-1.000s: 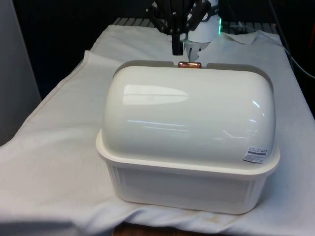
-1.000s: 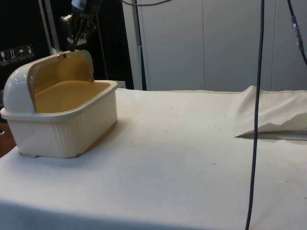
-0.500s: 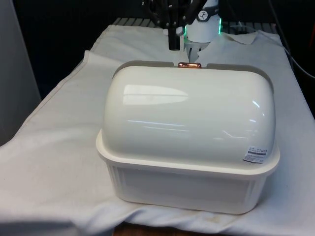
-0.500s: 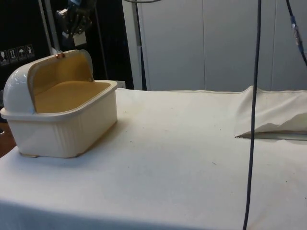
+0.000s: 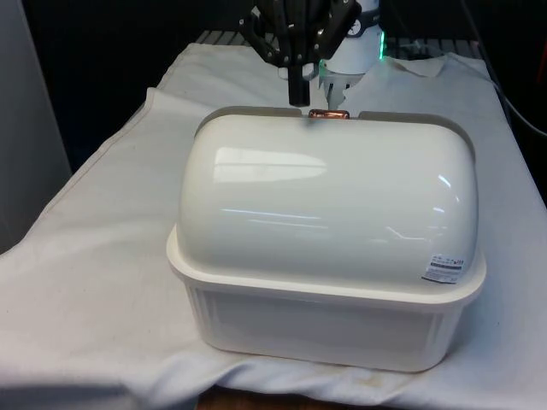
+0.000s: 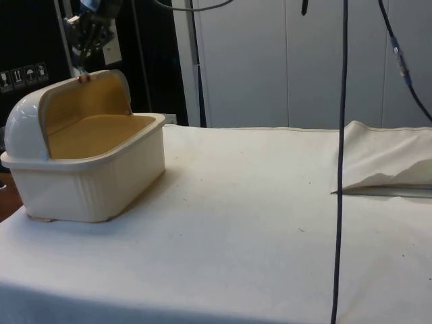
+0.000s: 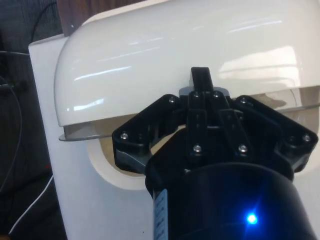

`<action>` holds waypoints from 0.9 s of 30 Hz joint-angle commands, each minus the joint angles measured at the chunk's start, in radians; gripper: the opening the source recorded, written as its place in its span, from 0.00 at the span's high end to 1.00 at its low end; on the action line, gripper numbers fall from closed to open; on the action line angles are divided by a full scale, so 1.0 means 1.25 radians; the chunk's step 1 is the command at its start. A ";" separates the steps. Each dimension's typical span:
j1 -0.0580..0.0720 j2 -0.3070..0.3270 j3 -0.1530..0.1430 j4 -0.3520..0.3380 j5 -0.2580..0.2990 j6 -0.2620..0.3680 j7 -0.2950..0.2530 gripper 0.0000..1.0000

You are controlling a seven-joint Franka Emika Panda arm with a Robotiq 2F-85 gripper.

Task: Open the lid, then close it.

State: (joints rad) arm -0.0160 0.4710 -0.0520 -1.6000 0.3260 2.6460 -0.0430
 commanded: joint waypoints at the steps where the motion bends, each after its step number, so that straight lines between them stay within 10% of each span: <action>1: -0.002 0.002 0.005 0.005 0.006 -0.005 -0.002 1.00; 27: 0.011 0.017 0.008 -0.002 0.000 -0.018 0.021 1.00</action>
State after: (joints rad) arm -0.0020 0.4920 -0.0420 -1.6030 0.3260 2.6230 -0.0170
